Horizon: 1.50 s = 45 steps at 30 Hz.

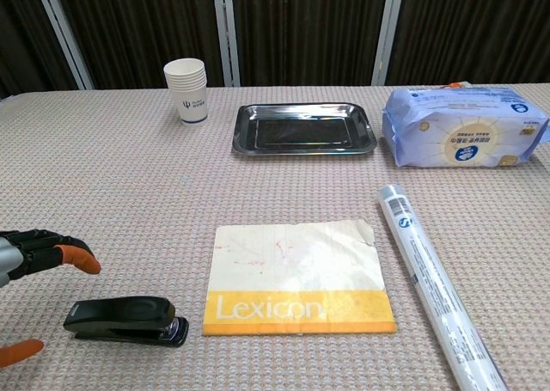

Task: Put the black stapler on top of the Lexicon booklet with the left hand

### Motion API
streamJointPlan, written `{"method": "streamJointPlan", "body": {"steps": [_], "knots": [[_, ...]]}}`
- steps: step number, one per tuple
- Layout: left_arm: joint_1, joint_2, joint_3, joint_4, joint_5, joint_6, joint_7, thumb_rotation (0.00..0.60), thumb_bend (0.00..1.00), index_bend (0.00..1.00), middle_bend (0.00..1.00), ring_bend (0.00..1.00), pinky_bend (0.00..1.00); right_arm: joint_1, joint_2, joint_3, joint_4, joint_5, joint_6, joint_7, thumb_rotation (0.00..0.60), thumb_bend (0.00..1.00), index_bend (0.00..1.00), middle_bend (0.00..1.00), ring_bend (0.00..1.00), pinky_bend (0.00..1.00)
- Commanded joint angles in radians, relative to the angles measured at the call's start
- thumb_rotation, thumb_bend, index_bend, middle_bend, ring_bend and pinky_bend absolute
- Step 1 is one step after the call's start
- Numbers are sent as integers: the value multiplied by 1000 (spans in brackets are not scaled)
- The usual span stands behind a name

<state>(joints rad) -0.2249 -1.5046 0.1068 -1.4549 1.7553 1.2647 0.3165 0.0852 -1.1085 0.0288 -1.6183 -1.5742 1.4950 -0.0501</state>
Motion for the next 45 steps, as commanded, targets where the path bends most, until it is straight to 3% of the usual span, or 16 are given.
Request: {"method": "streamJointPlan", "body": {"steps": [1,13,25,34,45], "knots": [[-16,-31,0,29,22,-1,4,600,244,251,196,199,342,-1,4,-4,-3,-6,-1,6,600,173,0,0,0,0],[-37,-111,11,89,39,2,-8,600,262,325,256,226,354,-4,20,-15,-9,-30,4,30,600,171,0,0,0,0],[-55,-167,-10,133,24,2,27,600,381,465,382,324,444,-8,28,-26,-16,-48,8,33,600,171,0,0,0,0],[-56,-235,-35,222,19,55,16,600,413,562,464,406,511,-9,33,-30,-20,-54,6,39,600,173,0,0,0,0],[-65,-183,-38,128,57,153,-78,600,411,585,485,425,526,-7,29,-30,-19,-49,-2,35,600,173,0,0,0,0]]}}
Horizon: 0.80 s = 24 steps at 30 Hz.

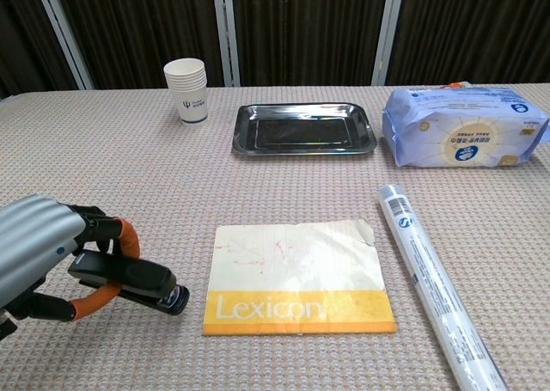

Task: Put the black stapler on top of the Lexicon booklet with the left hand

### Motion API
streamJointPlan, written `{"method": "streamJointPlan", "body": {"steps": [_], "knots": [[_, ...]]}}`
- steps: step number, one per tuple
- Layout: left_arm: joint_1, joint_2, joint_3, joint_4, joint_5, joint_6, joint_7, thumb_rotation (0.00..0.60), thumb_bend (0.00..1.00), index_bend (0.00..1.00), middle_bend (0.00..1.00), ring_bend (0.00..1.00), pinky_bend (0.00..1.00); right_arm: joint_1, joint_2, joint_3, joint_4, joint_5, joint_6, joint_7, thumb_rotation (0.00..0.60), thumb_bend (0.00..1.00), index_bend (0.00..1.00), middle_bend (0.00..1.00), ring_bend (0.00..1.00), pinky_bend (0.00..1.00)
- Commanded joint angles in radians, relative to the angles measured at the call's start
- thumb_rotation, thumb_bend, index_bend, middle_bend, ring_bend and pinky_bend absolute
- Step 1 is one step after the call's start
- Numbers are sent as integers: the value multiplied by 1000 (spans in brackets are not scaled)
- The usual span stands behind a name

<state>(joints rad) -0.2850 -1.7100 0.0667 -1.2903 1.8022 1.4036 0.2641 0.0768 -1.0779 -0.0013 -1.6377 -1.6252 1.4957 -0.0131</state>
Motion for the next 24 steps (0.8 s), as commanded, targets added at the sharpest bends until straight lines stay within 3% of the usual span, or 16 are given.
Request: {"method": "streamJointPlan", "body": {"steps": [1,4,10,24], "knots": [[-7,29,1,-50,15,21,-25,600,410,585,484,425,526,1,-1,1,0,3,-4,-2,600,173,0,0,0,0],[-17,28,-9,-61,27,27,5,600,407,585,484,424,525,2,1,0,-2,2,-5,1,600,173,0,0,0,0],[-73,-46,-62,-17,-22,-66,37,600,404,584,484,425,525,-5,7,-5,-4,-15,12,8,600,172,0,0,0,0],[-206,-239,-145,152,-80,-158,-30,600,388,584,480,423,523,-4,7,-7,2,-21,10,17,600,172,0,0,0,0]]}}
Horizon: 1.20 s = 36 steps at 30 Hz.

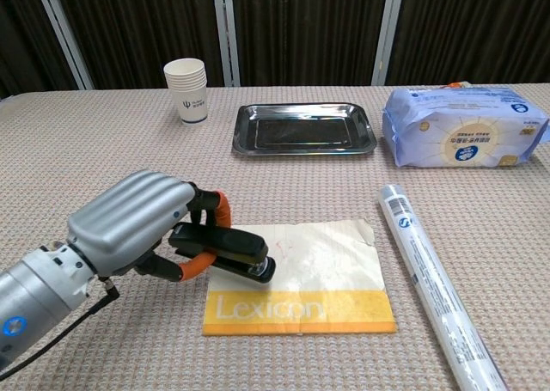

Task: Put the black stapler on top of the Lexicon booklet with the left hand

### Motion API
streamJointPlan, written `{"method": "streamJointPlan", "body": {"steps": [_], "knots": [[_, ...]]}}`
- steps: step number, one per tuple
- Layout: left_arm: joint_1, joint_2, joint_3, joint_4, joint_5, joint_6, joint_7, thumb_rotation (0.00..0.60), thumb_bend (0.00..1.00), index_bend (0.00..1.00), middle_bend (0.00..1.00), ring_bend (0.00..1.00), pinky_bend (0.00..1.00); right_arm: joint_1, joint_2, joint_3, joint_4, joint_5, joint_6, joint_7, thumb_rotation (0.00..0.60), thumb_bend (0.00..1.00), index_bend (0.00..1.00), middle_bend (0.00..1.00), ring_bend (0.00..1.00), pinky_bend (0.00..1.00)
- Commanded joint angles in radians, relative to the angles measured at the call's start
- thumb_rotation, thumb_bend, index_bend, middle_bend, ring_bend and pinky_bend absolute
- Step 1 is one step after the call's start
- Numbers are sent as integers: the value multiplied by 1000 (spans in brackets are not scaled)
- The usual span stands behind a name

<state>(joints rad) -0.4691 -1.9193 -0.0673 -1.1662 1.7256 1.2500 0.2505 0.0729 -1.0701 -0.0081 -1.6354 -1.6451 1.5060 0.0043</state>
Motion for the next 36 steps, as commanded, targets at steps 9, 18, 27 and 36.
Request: {"method": "streamJointPlan", "body": {"steps": [9,18,27,36], "knots": [[-86,-123,-19,101,-7,-24,-30,600,377,575,475,417,522,-7,3,-9,-4,-20,13,-3,600,172,0,0,0,0],[-116,-171,-15,144,-32,-49,-15,600,331,439,390,352,469,-18,11,-13,-3,-31,35,13,600,172,0,0,0,0],[-119,-101,9,55,-57,-82,30,600,194,34,137,184,346,-22,9,-14,-3,-35,41,8,600,173,0,0,0,0],[-71,131,40,-220,-36,-3,91,600,179,0,10,29,215,-25,9,-10,-5,-28,42,2,600,173,0,0,0,0]]}}
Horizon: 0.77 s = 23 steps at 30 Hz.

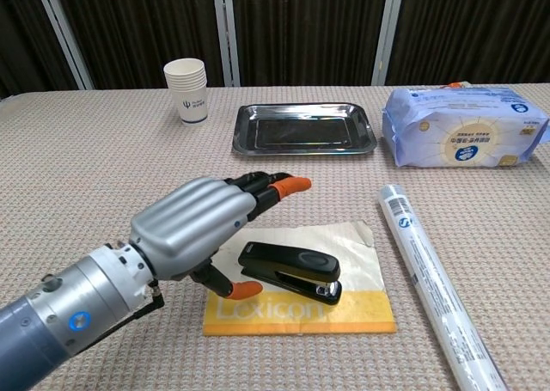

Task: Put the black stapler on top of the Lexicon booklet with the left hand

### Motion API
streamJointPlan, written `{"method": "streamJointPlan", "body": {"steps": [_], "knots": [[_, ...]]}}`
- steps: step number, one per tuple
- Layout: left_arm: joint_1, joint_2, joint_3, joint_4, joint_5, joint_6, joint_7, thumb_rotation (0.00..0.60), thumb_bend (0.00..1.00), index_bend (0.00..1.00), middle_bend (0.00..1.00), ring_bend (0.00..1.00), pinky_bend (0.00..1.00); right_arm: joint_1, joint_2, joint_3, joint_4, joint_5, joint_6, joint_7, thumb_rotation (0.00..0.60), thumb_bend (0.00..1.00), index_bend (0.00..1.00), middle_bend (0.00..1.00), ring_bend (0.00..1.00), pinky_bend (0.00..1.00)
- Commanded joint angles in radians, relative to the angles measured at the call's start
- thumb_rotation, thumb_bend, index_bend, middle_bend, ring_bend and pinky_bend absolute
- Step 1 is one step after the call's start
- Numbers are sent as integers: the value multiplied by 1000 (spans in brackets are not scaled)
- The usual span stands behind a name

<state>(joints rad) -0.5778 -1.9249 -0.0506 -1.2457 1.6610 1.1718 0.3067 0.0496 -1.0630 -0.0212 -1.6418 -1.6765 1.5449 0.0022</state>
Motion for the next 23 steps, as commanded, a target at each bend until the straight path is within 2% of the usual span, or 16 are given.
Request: {"method": "streamJointPlan", "body": {"steps": [1,4,7,9,12,14,17,21,23], "knots": [[56,184,31,-185,41,111,47,600,177,0,9,24,209,-3,3,5,1,8,6,9,600,172,0,0,0,0],[127,351,68,-324,71,227,49,600,174,0,3,16,196,-7,7,13,2,19,16,24,600,172,0,0,0,0],[204,535,116,-464,54,303,31,600,173,0,0,8,191,-6,17,15,-1,24,15,59,600,172,0,0,0,0],[265,641,141,-522,29,367,43,600,176,0,0,2,191,-7,17,23,2,37,19,57,600,172,0,0,0,0],[358,751,177,-572,-41,439,70,600,188,0,0,0,188,-7,6,37,3,68,10,27,600,171,0,0,0,0],[409,795,193,-586,-93,466,58,600,193,0,0,0,177,-3,-1,38,-1,81,-5,11,600,172,0,0,0,0],[467,789,193,-540,-144,502,30,600,198,0,0,0,150,0,-9,32,-6,72,-16,-12,600,171,0,0,0,0],[493,798,221,-495,-128,480,-58,600,208,0,0,0,127,5,-10,23,-8,55,-25,-13,600,172,0,0,0,0],[501,798,210,-491,-109,502,-88,600,205,0,0,0,126,6,-11,22,-6,54,-28,-17,600,172,0,0,0,0]]}}
